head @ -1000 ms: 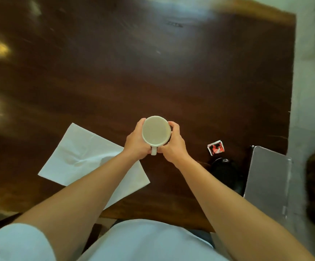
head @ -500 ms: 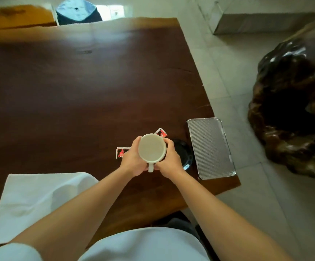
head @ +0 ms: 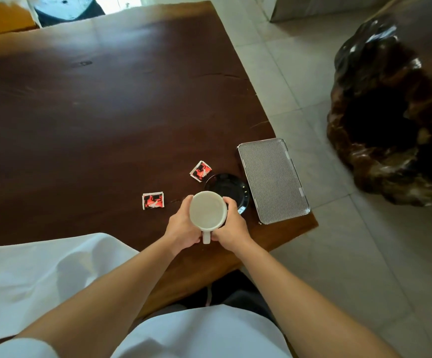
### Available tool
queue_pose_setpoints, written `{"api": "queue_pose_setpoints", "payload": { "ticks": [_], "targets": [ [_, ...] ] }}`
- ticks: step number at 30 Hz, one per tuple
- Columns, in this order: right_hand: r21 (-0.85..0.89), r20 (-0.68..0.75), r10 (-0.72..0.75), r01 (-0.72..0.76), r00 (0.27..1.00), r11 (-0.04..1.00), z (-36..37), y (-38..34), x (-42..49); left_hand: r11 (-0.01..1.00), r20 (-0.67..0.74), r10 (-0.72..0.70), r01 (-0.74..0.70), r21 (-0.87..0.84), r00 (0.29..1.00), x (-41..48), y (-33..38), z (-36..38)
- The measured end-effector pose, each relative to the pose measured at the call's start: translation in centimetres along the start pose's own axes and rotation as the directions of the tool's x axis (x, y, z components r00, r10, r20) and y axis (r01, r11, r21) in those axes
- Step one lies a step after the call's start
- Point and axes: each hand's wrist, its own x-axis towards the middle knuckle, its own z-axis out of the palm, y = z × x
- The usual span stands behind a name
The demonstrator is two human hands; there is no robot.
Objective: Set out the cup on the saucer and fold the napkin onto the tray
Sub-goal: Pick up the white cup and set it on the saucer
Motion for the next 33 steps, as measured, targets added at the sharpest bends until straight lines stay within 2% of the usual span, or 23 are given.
{"api": "queue_pose_setpoints", "payload": {
  "ticks": [7,18,26,33],
  "targets": [
    [-0.028,0.024,0.018,-0.017,1.000,0.999,-0.2,0.2,0.4,0.999,-0.009,0.012,-0.012,0.034,1.000,0.0,-0.2,0.4],
    [-0.041,0.014,0.028,-0.027,1.000,0.999,-3.8,0.3,1.9,0.993,0.055,0.090,-0.094,0.076,0.994,2.7,2.1,1.9],
    [-0.041,-0.001,0.068,-0.068,0.998,0.997,-6.2,0.1,5.2,0.989,0.049,-0.073,0.066,0.130,0.996,6.4,4.2,3.6],
    [-0.100,0.040,0.144,-0.139,0.989,0.985,-6.9,0.3,8.2,0.986,0.032,-0.146,0.143,0.084,0.989,8.7,4.8,4.9]
  ]
}}
